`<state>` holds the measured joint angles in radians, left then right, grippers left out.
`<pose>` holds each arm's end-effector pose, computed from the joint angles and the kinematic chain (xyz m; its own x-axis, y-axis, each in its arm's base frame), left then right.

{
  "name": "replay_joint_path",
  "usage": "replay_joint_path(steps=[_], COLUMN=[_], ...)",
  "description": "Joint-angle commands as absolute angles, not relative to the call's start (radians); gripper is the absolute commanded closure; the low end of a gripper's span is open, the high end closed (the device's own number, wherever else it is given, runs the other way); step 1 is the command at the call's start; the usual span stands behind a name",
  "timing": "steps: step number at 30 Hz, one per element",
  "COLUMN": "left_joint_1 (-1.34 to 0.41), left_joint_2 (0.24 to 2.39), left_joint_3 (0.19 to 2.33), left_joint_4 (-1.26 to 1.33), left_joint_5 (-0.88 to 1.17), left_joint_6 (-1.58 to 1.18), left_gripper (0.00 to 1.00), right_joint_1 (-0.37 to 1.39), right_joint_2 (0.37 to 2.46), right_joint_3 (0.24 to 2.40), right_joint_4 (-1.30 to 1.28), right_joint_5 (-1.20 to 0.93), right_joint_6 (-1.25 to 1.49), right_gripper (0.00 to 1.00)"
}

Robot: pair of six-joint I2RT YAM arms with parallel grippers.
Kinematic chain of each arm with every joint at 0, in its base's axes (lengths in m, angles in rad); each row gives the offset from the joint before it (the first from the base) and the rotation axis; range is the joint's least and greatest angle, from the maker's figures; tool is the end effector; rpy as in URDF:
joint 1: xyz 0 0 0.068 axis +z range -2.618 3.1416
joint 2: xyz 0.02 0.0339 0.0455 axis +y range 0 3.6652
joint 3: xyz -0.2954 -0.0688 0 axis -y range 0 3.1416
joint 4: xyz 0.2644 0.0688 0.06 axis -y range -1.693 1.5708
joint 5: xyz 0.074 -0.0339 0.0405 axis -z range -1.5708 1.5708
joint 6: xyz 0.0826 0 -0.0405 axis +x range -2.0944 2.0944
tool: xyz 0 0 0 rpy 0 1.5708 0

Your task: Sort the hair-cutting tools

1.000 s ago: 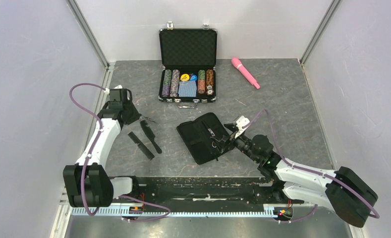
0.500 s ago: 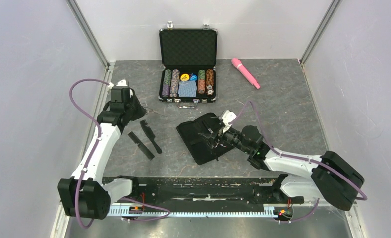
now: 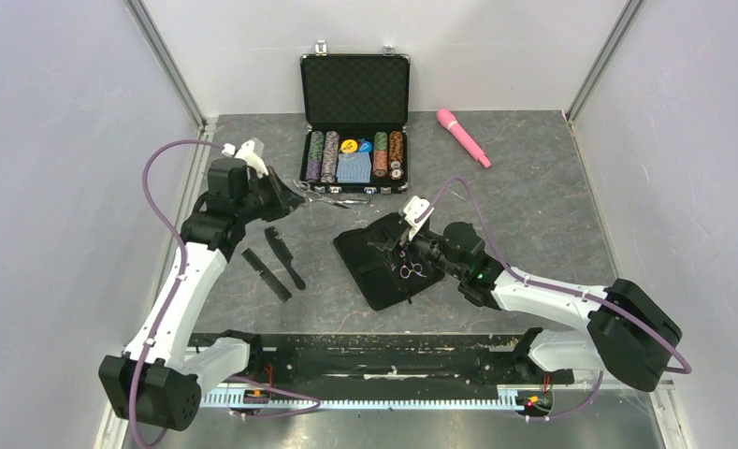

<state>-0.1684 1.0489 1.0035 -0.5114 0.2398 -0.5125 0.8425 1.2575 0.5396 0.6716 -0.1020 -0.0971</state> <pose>0.2634 -0.0647 0.3360 -0.6314 -0.3758 -0.6783 0.0597 0.8486 -0.5257 0.2091 0.2471 0.2586 0.0479 -0.0912 -0.9947 -0.8093 0.5801 -0.0922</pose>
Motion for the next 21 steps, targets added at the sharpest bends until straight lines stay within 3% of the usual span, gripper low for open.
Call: replay_joint_path(steps=[1, 16, 21], left_joint_1=[-0.217, -0.411, -0.433], left_joint_2=[1.062, 1.078, 1.079], left_joint_3=[1.025, 1.043, 1.047], left_joint_4=[-0.408, -0.41, -0.41], left_joint_5=[0.42, 0.495, 0.491], left_joint_6=[-0.549, -0.474, -0.464], left_gripper=[0.98, 0.98, 0.98], right_joint_1=[0.846, 0.847, 0.847], right_joint_2=[1.214, 1.232, 1.239], right_joint_3=[0.564, 0.64, 0.652], right_joint_4=[0.592, 0.488, 0.474], right_joint_5=[-0.068, -0.103, -0.117], right_joint_6=[-0.095, -0.186, -0.195], right_gripper=[0.12, 0.12, 0.17])
